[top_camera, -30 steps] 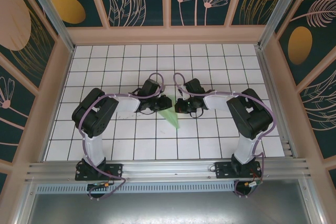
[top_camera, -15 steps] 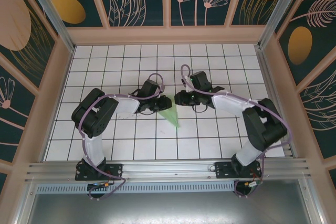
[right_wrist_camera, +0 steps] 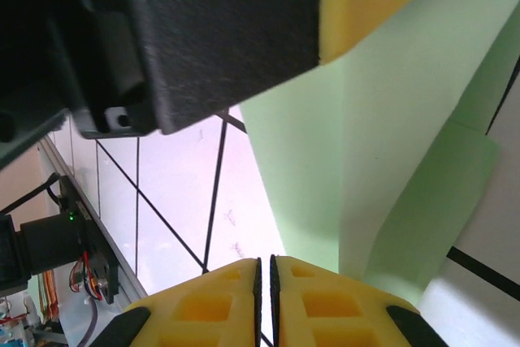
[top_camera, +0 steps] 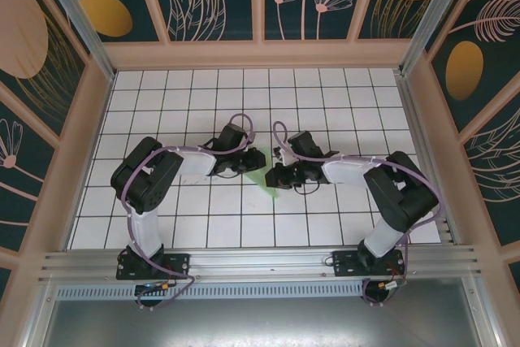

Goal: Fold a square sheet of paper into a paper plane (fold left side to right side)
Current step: Fourth fold the wing at the center of the table.

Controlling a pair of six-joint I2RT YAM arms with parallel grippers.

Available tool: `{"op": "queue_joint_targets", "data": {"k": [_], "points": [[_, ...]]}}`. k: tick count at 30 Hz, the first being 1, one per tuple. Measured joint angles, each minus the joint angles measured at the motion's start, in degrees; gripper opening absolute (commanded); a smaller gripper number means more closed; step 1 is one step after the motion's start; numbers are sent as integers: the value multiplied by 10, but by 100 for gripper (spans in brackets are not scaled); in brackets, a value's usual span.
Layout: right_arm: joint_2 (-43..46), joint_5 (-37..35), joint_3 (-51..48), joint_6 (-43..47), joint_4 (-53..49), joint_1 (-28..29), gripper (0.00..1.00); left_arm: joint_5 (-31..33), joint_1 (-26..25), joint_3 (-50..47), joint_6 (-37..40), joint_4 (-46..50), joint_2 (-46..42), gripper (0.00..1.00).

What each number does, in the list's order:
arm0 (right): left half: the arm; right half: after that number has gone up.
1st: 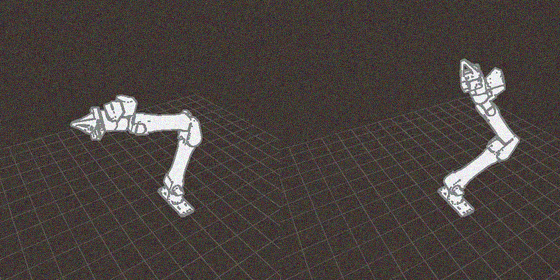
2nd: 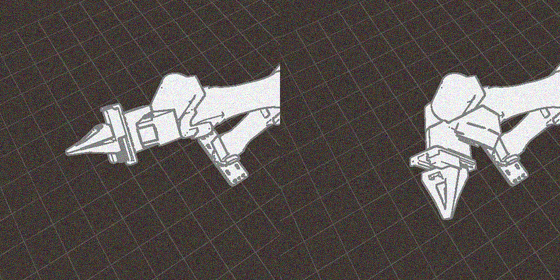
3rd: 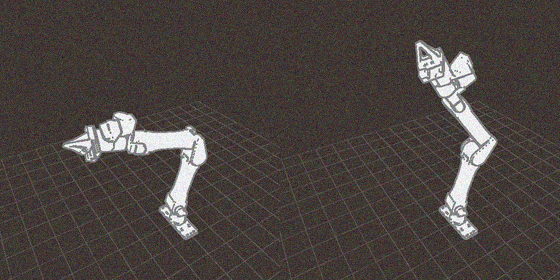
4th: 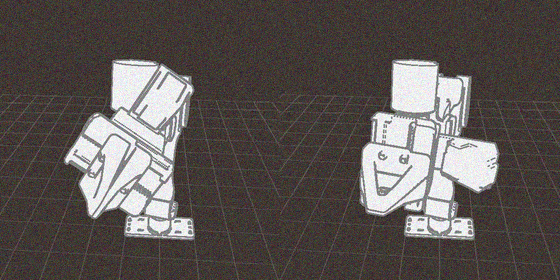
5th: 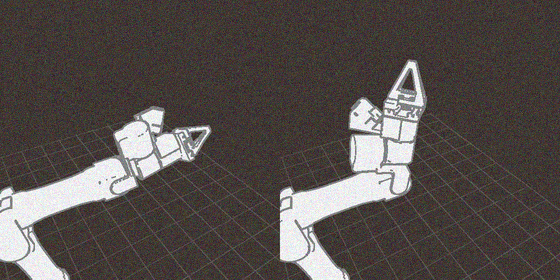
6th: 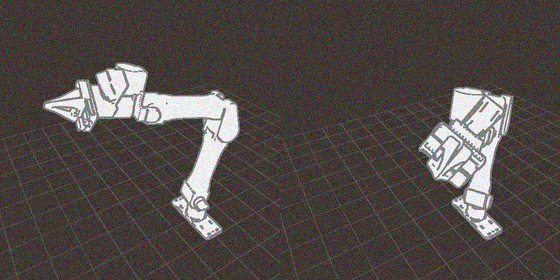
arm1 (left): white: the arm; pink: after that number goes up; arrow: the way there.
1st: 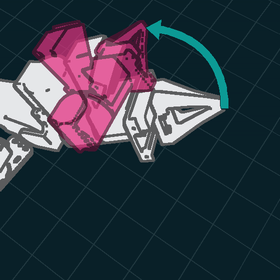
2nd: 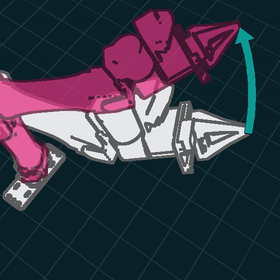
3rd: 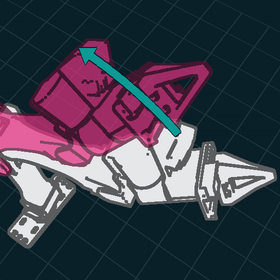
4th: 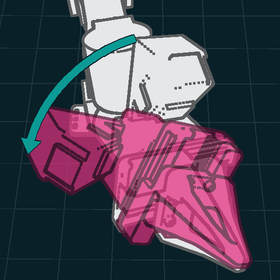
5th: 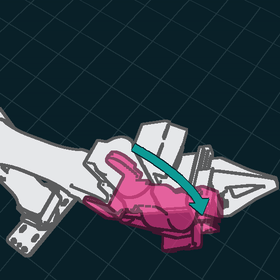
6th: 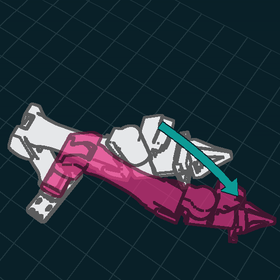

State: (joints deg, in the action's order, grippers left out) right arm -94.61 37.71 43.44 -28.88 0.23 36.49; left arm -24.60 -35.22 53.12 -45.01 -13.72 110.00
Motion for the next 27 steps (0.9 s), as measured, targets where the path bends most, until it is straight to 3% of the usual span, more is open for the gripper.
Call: {"op": "queue_joint_targets", "data": {"k": [27], "points": [[-30,-38,0,21,-22,22,15,2,0,-1,0,-1,0,21]]}}
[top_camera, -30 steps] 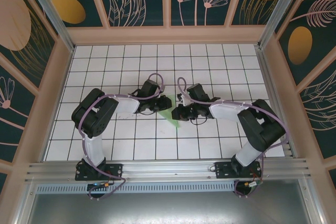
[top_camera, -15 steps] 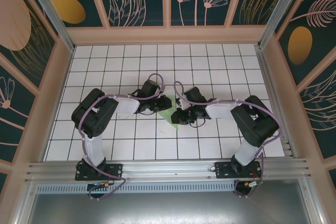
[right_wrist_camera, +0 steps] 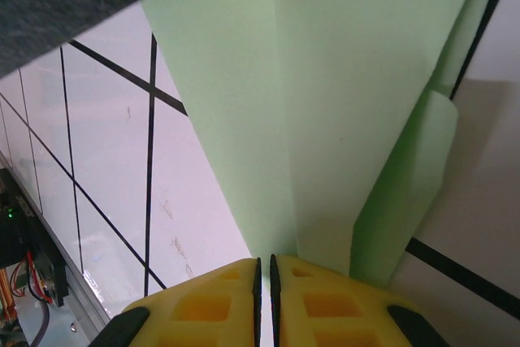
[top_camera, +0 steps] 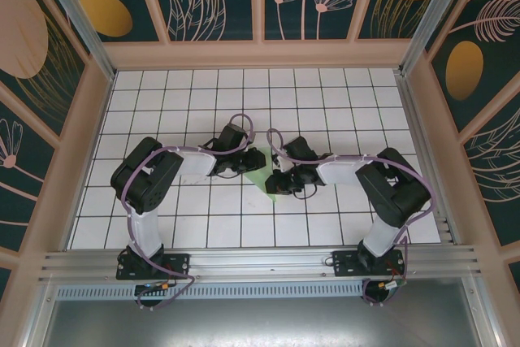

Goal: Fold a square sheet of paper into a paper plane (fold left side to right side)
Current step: Fourth fold the wing at the center of the table.

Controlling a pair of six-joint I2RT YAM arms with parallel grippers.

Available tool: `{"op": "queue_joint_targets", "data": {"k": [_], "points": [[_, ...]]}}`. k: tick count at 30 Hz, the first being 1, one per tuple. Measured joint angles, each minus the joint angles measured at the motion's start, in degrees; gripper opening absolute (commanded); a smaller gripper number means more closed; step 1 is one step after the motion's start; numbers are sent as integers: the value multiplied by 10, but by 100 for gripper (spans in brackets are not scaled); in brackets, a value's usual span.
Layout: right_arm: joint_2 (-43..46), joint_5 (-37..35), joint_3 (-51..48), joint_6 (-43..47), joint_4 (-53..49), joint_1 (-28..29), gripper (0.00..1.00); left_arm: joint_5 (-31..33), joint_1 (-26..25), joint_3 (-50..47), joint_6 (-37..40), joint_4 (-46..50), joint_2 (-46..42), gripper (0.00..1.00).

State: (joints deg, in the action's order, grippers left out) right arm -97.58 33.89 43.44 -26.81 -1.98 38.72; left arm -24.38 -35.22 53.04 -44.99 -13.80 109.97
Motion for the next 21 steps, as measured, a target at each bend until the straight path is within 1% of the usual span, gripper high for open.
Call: {"op": "queue_joint_targets", "data": {"k": [21], "points": [[10,-34,-8,12,-17,14,15,4,-1,0,0,0,0,21]]}}
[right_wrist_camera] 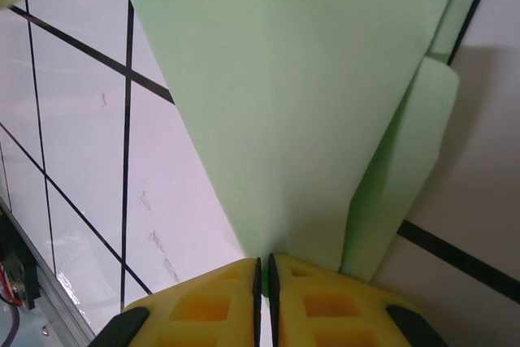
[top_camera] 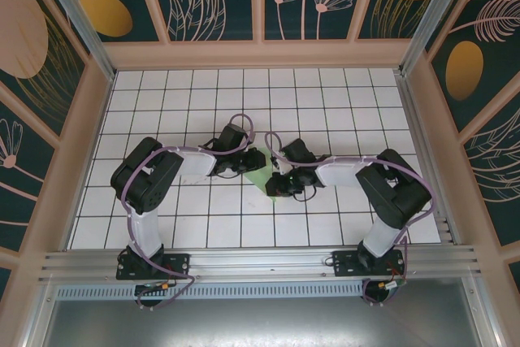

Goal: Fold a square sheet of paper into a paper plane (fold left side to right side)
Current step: Fourth fold the wing at the center of the table.

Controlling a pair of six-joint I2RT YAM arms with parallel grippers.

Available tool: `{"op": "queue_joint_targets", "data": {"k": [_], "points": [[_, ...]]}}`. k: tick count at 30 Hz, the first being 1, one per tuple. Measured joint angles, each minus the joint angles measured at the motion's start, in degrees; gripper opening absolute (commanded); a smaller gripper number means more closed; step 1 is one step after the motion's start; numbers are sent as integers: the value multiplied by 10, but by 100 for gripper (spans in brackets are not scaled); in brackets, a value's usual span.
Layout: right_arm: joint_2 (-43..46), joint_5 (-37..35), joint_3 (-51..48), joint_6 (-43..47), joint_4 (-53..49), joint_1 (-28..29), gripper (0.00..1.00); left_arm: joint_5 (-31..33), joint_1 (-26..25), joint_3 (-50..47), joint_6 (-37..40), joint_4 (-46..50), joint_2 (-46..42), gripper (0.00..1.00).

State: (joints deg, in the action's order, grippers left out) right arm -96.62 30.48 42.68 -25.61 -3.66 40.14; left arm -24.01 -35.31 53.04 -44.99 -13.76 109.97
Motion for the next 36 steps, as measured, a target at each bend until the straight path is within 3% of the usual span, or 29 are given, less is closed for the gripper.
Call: {"op": "queue_joint_targets", "data": {"k": [17,24,36], "points": [[62,-16,-29,11,-78,2,15,1,0,1,0,1,0,21],[121,8,-15,10,-85,-13,13,1,0,1,0,1,0,21],[20,19,11,-20,-3,-23,11,1,0,1,0,1,0,21]]}}
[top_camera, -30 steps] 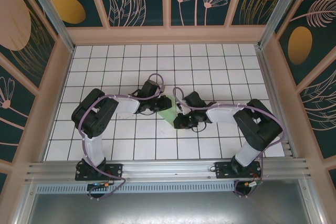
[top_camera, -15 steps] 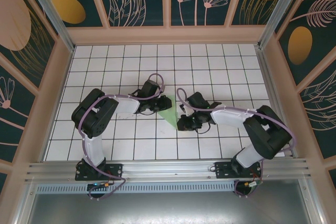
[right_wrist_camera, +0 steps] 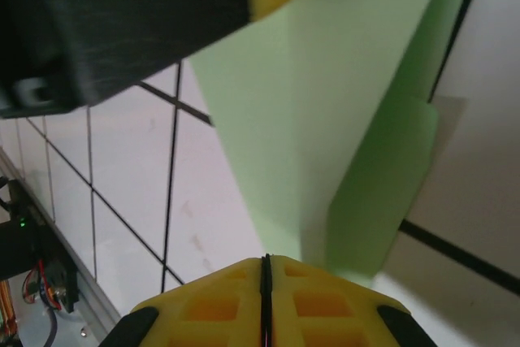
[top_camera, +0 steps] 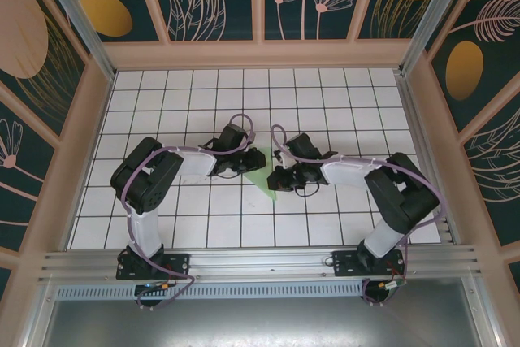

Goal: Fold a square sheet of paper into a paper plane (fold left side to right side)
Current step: Fourth fold the wing at the center of the table.

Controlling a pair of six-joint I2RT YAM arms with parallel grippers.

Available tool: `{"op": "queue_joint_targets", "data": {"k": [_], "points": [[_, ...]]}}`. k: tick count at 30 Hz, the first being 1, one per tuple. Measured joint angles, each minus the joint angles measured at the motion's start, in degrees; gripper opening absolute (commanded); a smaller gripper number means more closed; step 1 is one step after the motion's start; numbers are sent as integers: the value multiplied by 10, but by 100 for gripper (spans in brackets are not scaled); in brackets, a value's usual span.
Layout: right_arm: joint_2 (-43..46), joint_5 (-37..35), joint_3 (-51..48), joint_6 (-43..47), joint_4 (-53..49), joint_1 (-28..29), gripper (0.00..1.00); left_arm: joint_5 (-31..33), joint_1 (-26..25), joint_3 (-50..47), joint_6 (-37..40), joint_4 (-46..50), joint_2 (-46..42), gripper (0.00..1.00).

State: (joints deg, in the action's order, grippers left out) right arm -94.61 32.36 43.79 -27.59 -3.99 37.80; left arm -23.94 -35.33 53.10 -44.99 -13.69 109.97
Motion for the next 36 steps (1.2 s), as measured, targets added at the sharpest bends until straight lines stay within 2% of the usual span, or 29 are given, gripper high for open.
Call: {"op": "queue_joint_targets", "data": {"k": [12,17,24,29,36], "points": [[-27,-28,0,2,-7,0,10,4,-2,1,0,3,-1,24],[-27,-29,0,2,-9,0,0,11,-5,2,6,8,-8,27],[-27,-35,1,3,-10,2,0,37,-3,-20,17,28,-80,25],[-30,-36,5,2,-15,3,0,23,-9,-40,19,5,-132,22],[-32,-39,11,3,-24,5,0,-18,-38,-74,8,-35,-106,18]]}}
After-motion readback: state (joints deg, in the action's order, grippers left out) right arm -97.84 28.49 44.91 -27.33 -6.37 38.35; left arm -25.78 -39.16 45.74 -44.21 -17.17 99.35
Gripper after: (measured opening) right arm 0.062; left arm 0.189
